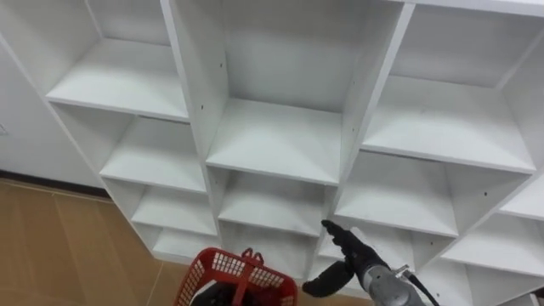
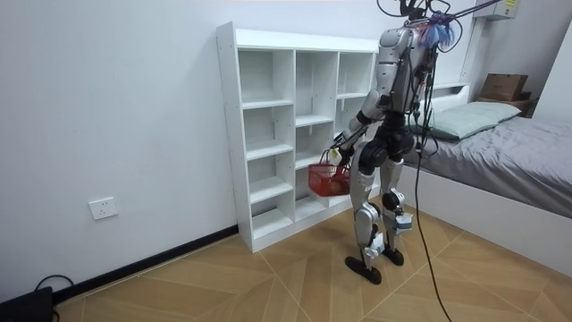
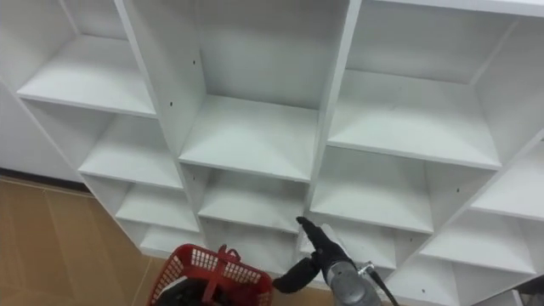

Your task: Collect fruits from the closet

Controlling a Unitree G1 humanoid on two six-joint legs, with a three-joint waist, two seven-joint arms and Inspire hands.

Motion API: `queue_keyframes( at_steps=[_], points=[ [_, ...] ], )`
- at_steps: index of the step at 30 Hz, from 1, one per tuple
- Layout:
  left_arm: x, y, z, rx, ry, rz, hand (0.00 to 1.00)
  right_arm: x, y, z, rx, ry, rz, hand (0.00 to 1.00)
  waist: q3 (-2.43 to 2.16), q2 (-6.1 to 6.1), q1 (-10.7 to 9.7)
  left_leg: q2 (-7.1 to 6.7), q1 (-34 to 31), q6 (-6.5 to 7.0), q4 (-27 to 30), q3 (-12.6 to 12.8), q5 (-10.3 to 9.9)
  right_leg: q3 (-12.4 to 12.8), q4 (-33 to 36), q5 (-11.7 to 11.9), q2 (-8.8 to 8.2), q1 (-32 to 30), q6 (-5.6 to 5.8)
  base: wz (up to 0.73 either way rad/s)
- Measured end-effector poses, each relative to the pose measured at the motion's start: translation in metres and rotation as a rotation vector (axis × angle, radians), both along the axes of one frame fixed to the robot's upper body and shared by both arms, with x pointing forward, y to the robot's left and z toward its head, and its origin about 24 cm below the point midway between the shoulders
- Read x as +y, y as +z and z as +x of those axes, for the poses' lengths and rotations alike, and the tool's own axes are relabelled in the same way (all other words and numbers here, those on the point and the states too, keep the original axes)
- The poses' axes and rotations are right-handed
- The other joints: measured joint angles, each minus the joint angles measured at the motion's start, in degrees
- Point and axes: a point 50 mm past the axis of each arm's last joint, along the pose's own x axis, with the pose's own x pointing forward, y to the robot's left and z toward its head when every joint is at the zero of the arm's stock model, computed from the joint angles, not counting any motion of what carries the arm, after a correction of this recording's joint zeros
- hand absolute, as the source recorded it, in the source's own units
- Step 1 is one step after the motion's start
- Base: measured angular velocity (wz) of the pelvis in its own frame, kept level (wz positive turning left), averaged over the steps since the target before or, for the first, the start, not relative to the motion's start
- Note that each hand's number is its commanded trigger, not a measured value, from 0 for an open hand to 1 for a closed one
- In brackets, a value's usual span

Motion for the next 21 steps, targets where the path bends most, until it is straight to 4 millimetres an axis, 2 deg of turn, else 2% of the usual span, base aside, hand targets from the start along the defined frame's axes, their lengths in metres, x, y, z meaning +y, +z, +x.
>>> queue_keyframes(
  at_steps=[4, 6, 11, 15, 21],
  points=[
    [0.010, 0.002, 0.000, -0.017, 0.051, 0.025, 1.00, -0.010, 0.002, -0.004, -0.018, -0.046, 0.004, 0.00, -0.14, 0.57, -0.66, 0.04, 0.51, -0.01, -0.69, 0.73, 0.01, 1.20, -0.04, -0.01, 0.19, -0.03, 0.00, -0.11],
    [0.016, 0.003, 0.002, -0.033, 0.084, 0.040, 1.00, -0.015, 0.003, -0.004, -0.027, -0.065, 0.000, 0.00, -0.21, 0.61, -1.55, 0.04, 0.88, -0.01, -0.68, 1.02, 0.02, 1.54, -0.09, -0.01, 0.19, 0.07, 0.00, -0.10],
    [0.031, 0.003, 0.000, -0.043, 0.140, 0.068, 1.00, -0.025, 0.002, -0.008, -0.025, -0.092, -0.006, 0.00, -0.26, 0.52, -1.98, 0.13, 2.53, 0.01, -1.48, 2.29, 0.02, 2.70, -0.21, -0.04, 0.17, 0.80, 0.06, -0.12],
    [0.041, 0.000, -0.006, -0.021, 0.179, 0.093, 1.00, -0.030, 0.005, -0.009, -0.048, -0.109, -0.002, 0.00, -0.29, 0.52, -3.04, 0.08, 2.57, 0.03, -1.67, 2.38, 0.01, 2.73, -0.24, -0.08, 0.11, 0.77, 0.13, -0.02],
    [0.047, -0.002, -0.016, 0.000, 0.230, 0.110, 1.00, -0.040, 0.005, -0.017, -0.061, -0.197, 0.025, 0.00, -0.37, 1.06, -3.53, 0.07, 2.50, 0.03, -1.70, 2.39, 0.00, 2.75, -0.34, -0.12, 0.15, 0.76, 0.19, 0.00]
  ],
)
